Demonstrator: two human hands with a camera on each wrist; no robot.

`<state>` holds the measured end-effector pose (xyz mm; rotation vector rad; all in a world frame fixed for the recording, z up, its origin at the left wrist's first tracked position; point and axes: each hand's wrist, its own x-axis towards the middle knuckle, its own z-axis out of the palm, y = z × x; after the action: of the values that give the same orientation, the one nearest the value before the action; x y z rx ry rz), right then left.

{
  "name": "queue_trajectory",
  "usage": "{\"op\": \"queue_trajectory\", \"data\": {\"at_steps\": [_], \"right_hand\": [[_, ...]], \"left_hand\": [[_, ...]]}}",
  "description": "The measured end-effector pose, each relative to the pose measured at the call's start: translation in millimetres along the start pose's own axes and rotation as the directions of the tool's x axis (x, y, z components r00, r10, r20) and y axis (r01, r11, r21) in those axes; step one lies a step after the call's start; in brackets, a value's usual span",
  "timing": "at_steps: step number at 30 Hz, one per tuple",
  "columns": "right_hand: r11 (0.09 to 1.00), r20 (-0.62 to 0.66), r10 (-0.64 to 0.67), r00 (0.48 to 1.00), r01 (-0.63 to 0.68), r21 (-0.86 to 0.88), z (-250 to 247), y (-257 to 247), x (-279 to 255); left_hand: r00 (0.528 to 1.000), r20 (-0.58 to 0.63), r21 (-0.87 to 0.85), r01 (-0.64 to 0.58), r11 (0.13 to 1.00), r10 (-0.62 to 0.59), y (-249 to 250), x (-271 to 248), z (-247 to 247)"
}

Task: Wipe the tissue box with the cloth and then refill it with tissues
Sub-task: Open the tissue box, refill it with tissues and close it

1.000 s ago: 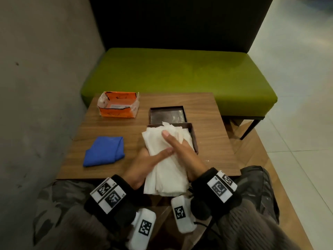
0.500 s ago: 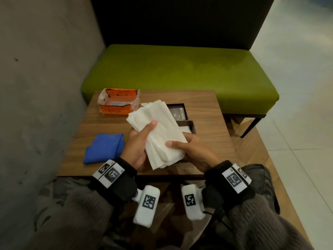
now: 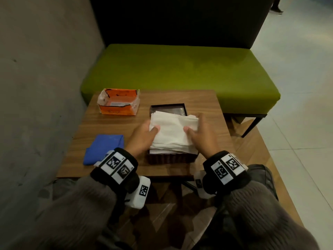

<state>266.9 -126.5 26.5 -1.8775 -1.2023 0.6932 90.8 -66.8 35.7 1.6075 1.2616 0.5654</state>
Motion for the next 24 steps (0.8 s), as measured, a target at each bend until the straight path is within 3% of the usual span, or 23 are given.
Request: {"op": "queue_trajectory", "data": {"at_steps": [2, 6, 9, 14, 16, 18, 20, 21, 22, 24], "right_hand": [[0.992, 0.019, -0.039, 0.999, 0.041, -0.118, 0.5, 3.4, 1.7], [0.943, 0.073, -0.119, 0.99, 0.136, -0.304, 2.9, 14.2, 0.1], [0.921, 0.089, -0.109, 0.99, 0.134, -0.365, 0.5, 14.0, -2.3], [0.773, 0.208, -0.084, 0.975, 0.195, -0.603, 10.8, 19.5, 0.3], [0.723, 0.188, -0.074, 0.979, 0.183, -0.666, 17.7, 18.4, -0.4], [0.753, 0.084, -0.117, 0.99, 0.144, -0.643, 18.4, 12.0, -4.7], [0.807, -0.015, -0.229, 0.973, 0.181, -0.562, 14.8, 3.1, -12.3], [0.821, -0.009, -0.289, 0.957, 0.243, -0.517, 13.6, -0.7, -17.1], [0.826, 0.039, -0.329, 0.944, 0.307, -0.472, 13.2, -4.7, -22.0], [0.823, 0.182, -0.329, 0.927, 0.376, -0.426, 14.9, -10.4, -27.9]], "left_hand": [[0.998, -0.044, 0.189, -0.046, 0.981, 0.055, -0.7, 1.2, 6.2], [0.994, -0.071, 0.348, -0.049, 0.936, 0.079, -11.7, 0.8, 6.6], [0.994, -0.064, 0.468, -0.047, 0.882, 0.087, -15.6, -1.5, 2.3], [0.997, -0.037, 0.774, -0.017, 0.633, 0.072, -6.5, -5.9, 0.8], [0.993, -0.06, 0.823, -0.009, 0.569, 0.103, -7.8, -5.5, 2.7], [0.973, -0.127, 0.803, -0.015, 0.596, 0.195, -11.2, -8.3, 3.9], [0.911, -0.153, 0.756, -0.142, 0.638, 0.384, -14.6, -13.8, 5.9], [0.877, -0.111, 0.734, -0.245, 0.634, 0.468, -16.2, -16.7, 7.3], [0.853, -0.031, 0.714, -0.346, 0.609, 0.521, -18.0, -19.3, 9.0], [0.854, 0.152, 0.7, -0.448, 0.556, 0.497, -21.4, -21.7, 13.6]]}}
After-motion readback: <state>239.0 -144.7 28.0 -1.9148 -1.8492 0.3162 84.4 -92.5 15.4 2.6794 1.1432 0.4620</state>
